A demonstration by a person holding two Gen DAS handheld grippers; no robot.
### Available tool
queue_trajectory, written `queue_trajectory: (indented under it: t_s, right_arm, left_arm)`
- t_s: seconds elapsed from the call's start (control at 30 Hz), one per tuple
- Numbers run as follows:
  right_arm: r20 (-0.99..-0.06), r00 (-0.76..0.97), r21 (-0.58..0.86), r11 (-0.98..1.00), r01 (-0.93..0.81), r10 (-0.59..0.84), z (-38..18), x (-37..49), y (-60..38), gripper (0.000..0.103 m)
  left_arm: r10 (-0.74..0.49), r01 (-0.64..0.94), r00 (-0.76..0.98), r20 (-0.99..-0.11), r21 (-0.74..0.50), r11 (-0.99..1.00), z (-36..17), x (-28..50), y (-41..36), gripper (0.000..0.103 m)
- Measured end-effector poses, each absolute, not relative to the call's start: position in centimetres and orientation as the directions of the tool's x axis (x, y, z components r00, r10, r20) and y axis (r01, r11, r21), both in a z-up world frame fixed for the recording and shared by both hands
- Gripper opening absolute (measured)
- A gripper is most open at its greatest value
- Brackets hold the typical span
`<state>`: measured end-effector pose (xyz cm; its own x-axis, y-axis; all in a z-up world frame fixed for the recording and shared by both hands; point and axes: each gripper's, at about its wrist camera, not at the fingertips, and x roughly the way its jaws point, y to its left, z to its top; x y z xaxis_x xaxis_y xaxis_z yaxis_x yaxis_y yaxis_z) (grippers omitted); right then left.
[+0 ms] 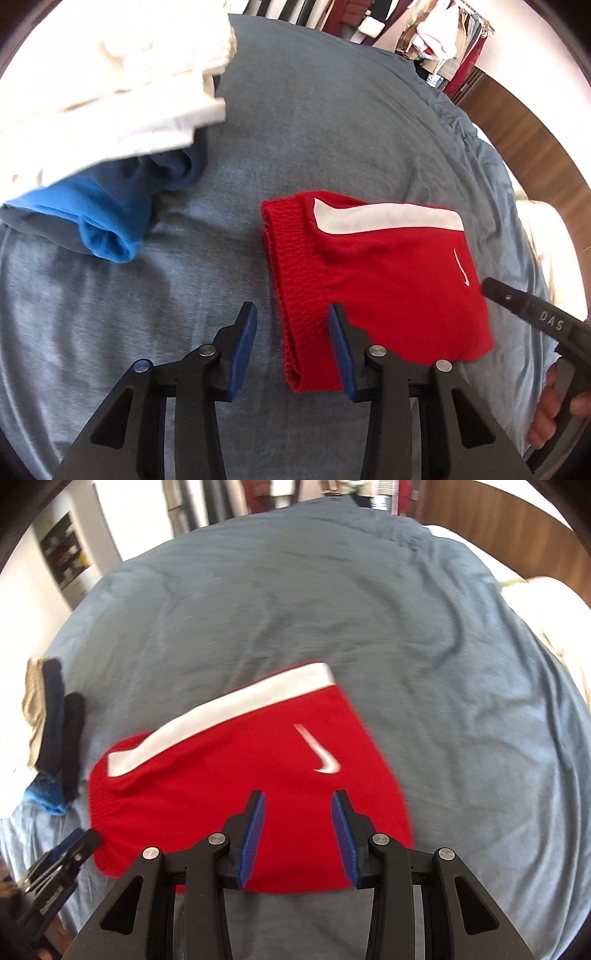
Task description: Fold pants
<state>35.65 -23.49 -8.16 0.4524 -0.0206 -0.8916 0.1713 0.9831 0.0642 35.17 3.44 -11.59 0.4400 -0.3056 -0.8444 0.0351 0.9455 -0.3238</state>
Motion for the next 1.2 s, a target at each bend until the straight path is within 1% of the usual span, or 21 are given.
queue_trajectory:
  t_s: [0.2,0.3,0.47,0.67,0.83,0.9,1.0,1.07,1.13,1.17,1.2]
  right_arm:
    - [-0.893,0.450,0.044,0.996,0.079,0.004,-9.8,36.7,-20.5,0.038]
    - [-0.908,0.419,0.038,0.997,0.068,0.006,-11.1,37.1,-20.1,0.038]
    - [-0.934,0.356,0.012,0.996,0.089,-0.021,-13.5,37.2,-20.7,0.038]
    - [-0.936,0.350,0.004,0.996,0.086,-0.027,-14.1,37.2,-21.3,0.038]
    - [-0.934,0.356,0.019,0.995,0.094,-0.016,-14.1,37.2,-21.4,0.038]
    - [-0.934,0.357,0.020,0.995,0.093,-0.015,-14.2,37.2,-21.4,0.038]
    - [-0.934,0.357,0.022,0.995,0.096,-0.014,-14.2,37.1,-21.5,0.038]
    - [-0.934,0.357,0.025,0.995,0.100,-0.012,-14.3,37.1,-21.7,0.038]
    - [-0.934,0.356,0.031,0.994,0.105,-0.009,-14.2,37.2,-21.7,0.038]
    - [-0.934,0.357,0.035,0.994,0.107,-0.006,-14.2,37.2,-21.7,0.038]
    - [-0.934,0.357,0.038,0.993,0.109,-0.004,-14.1,37.1,-21.8,0.038]
  left_arm:
    - [-0.345,-0.006,0.421,-0.839,-0.382,0.924,-13.5,35.9,3.7,0.037]
    - [-0.369,-0.037,0.408,-0.835,-0.419,0.907,-14.7,36.0,3.9,0.037]
    - [-0.368,-0.025,0.408,-0.835,-0.413,0.910,-15.6,36.1,3.5,0.037]
    - [-0.371,-0.023,0.418,-0.829,-0.418,0.908,-16.6,36.6,2.9,0.039]
    - [-0.376,-0.024,0.422,-0.825,-0.425,0.905,-16.8,37.0,2.8,0.038]
    - [-0.397,-0.024,0.408,-0.822,-0.444,0.896,-16.7,37.2,3.1,0.035]
    - [-0.423,-0.046,0.388,-0.819,-0.475,0.879,-16.4,37.6,3.5,0.032]
    - [-0.427,-0.042,0.379,-0.821,-0.476,0.878,-15.9,37.7,3.7,0.026]
    - [-0.431,-0.034,0.380,-0.819,-0.478,0.878,-15.2,37.7,3.7,0.023]
    - [-0.431,-0.029,0.385,-0.816,-0.478,0.878,-14.7,37.6,3.6,0.018]
    - [-0.433,-0.022,0.387,-0.814,-0.477,0.879,-14.3,37.6,3.5,0.017]
